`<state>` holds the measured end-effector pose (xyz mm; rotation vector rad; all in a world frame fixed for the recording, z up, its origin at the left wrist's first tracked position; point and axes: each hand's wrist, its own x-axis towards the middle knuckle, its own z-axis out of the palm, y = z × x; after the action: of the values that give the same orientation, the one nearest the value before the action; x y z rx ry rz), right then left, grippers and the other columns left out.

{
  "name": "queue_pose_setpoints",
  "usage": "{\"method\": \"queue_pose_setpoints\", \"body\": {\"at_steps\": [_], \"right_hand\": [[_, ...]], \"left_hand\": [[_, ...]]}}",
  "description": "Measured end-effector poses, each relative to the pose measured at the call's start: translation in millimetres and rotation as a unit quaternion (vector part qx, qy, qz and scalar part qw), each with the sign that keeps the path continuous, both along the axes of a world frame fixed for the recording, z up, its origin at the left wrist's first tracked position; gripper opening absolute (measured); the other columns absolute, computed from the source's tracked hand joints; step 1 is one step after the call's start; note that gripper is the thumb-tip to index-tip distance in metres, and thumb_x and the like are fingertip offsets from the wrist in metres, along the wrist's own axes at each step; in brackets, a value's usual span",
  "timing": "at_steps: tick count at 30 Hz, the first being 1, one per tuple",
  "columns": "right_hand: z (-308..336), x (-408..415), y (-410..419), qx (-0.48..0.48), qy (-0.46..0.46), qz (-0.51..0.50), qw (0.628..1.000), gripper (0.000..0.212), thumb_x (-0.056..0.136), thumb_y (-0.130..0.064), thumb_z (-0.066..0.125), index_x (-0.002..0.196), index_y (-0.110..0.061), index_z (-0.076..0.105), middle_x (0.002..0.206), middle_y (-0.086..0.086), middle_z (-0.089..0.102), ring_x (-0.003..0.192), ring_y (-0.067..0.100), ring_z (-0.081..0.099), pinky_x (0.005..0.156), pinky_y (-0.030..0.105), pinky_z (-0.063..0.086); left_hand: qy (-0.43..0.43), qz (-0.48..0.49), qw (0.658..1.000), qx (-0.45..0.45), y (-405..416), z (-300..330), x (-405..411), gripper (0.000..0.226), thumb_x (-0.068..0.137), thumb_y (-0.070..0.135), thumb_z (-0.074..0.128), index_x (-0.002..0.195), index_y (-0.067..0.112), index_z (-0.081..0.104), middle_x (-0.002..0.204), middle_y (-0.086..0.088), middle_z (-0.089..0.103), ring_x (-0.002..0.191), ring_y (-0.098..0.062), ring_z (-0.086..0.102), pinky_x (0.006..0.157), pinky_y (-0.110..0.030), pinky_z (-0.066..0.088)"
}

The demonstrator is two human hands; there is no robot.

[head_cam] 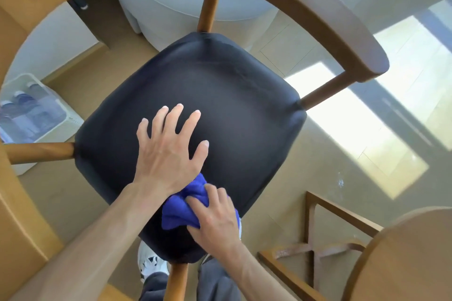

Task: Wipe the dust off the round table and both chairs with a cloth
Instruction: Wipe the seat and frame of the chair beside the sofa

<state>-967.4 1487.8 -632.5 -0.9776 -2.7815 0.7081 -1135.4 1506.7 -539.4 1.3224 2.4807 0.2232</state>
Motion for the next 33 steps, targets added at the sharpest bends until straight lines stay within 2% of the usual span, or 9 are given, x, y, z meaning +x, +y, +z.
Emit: {"method": "queue_pose_setpoints", "body": {"at_steps": [9, 14, 17, 20, 23, 25, 27, 29, 33], "right_hand": [[-6, 45, -9, 0.02, 0.006, 0.25, 0.968, 0.02, 0.077, -0.027, 0.059, 0.094, -0.035, 0.068, 0.109, 0.003, 0.062, 0.085, 0.025, 0.053, 0.075, 0.036, 0.045], [-14, 63, 18, 0.095, 0.043, 0.249, 0.963, 0.029, 0.086, -0.009, 0.05, 0.092, -0.031, 0.068, 0.11, 0.006, 0.055, 0.083, 0.029, 0.057, 0.07, 0.038, 0.047], [-15, 78, 46, 0.106, 0.045, 0.209, 0.971, 0.031, 0.089, -0.005, 0.047, 0.092, -0.028, 0.068, 0.112, 0.007, 0.049, 0.084, 0.032, 0.058, 0.071, 0.04, 0.048], [-16, 97, 93, 0.098, 0.048, 0.145, 0.983, 0.024, 0.082, -0.011, 0.062, 0.101, -0.025, 0.068, 0.117, 0.008, 0.046, 0.089, 0.034, 0.057, 0.077, 0.04, 0.048], [-18, 115, 156, 0.071, -0.001, 0.036, 0.997, 0.053, 0.062, -0.005, 0.081, 0.113, -0.014, 0.067, 0.123, 0.018, 0.048, 0.102, 0.038, 0.049, 0.087, 0.044, 0.047], [-19, 113, 197, 0.038, -0.019, -0.068, 0.997, 0.052, 0.071, -0.006, 0.078, 0.12, -0.012, 0.063, 0.127, 0.02, 0.045, 0.112, 0.038, 0.043, 0.092, 0.048, 0.045], [-24, 102, 232, 0.006, 0.008, -0.181, 0.983, 0.04, 0.084, -0.017, 0.067, 0.122, -0.021, 0.056, 0.132, 0.012, 0.038, 0.117, 0.031, 0.043, 0.093, 0.042, 0.043], [-28, 85, 251, -0.024, 0.047, -0.271, 0.961, 0.03, 0.088, -0.031, 0.06, 0.117, -0.03, 0.052, 0.131, 0.002, 0.036, 0.11, 0.019, 0.047, 0.087, 0.033, 0.043], [-37, 69, 240, -0.08, 0.074, -0.359, 0.927, 0.028, 0.086, -0.041, 0.058, 0.113, -0.038, 0.051, 0.119, -0.013, 0.037, 0.096, 0.011, 0.051, 0.076, 0.025, 0.04]], "left_hand": [[0.009, -0.022, 1.0, -0.007, 1, 4, 18, 0.065, 0.086, 0.052, 0.032, 0.143, 0.022, 0.043, 0.15, -0.011, 0.036, 0.14, -0.033, 0.029, 0.109, -0.059, 0.022], [0.01, -0.026, 1.0, -0.01, 2, 3, 19, 0.064, 0.085, 0.05, 0.037, 0.143, 0.023, 0.042, 0.151, -0.01, 0.034, 0.141, -0.032, 0.026, 0.11, -0.058, 0.02], [0.01, -0.024, 1.0, -0.013, 5, 0, 18, 0.065, 0.085, 0.051, 0.036, 0.144, 0.024, 0.041, 0.152, -0.009, 0.033, 0.142, -0.031, 0.024, 0.111, -0.057, 0.018], [0.007, -0.026, 0.999, -0.017, 10, -5, 20, 0.065, 0.085, 0.052, 0.035, 0.145, 0.025, 0.039, 0.153, -0.008, 0.031, 0.142, -0.031, 0.022, 0.112, -0.056, 0.017], [0.007, -0.03, 0.999, -0.017, 16, -11, 26, 0.065, 0.086, 0.051, 0.035, 0.145, 0.025, 0.039, 0.153, -0.009, 0.031, 0.142, -0.031, 0.022, 0.112, -0.056, 0.017], [0.002, -0.026, 1.0, -0.013, 21, -14, 30, 0.064, 0.086, 0.051, 0.035, 0.144, 0.025, 0.04, 0.153, -0.009, 0.031, 0.142, -0.031, 0.023, 0.111, -0.056, 0.017], [-0.001, -0.024, 1.0, -0.011, 26, -18, 34, 0.064, 0.086, 0.051, 0.036, 0.144, 0.024, 0.04, 0.152, -0.009, 0.032, 0.141, -0.031, 0.023, 0.111, -0.056, 0.018], [-0.001, -0.028, 1.0, -0.011, 29, -21, 37, 0.063, 0.086, 0.051, 0.036, 0.144, 0.024, 0.041, 0.152, -0.009, 0.032, 0.141, -0.031, 0.024, 0.111, -0.056, 0.018], [-0.006, -0.036, 0.999, -0.017, 34, -24, 41, 0.063, 0.086, 0.051, 0.036, 0.144, 0.025, 0.041, 0.152, -0.009, 0.032, 0.142, -0.03, 0.023, 0.112, -0.056, 0.017]]}}
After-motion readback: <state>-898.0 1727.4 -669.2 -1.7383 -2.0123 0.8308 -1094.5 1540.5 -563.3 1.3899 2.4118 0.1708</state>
